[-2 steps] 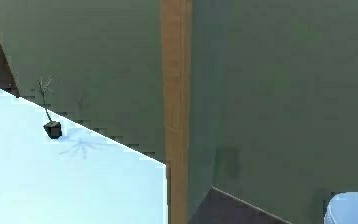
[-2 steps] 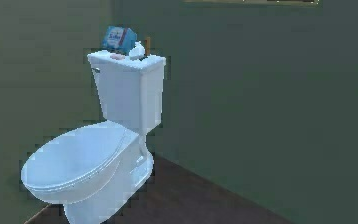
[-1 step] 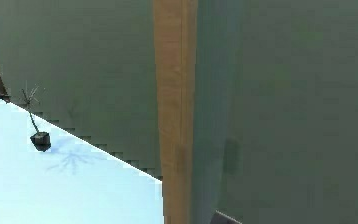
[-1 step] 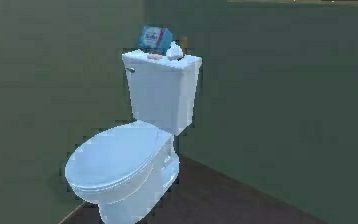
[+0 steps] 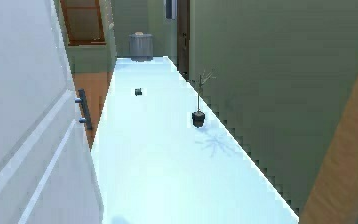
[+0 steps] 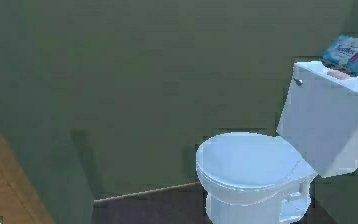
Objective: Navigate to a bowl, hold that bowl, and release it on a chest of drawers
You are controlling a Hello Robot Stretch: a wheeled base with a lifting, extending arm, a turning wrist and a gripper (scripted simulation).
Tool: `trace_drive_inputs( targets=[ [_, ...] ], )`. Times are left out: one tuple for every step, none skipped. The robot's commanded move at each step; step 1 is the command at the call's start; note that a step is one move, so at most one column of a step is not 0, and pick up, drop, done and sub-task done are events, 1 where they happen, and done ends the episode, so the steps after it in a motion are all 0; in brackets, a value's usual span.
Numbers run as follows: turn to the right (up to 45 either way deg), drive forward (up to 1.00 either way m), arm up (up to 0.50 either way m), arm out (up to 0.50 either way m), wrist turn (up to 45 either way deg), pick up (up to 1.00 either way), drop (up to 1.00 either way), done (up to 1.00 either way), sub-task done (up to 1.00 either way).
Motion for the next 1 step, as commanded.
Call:
trace_drive_inputs(
  targets=[
    [-9.0, 0.0, 0.0, 0.0, 0.0, 0.0, 0.0, 0.0, 0.0]
  ],
)
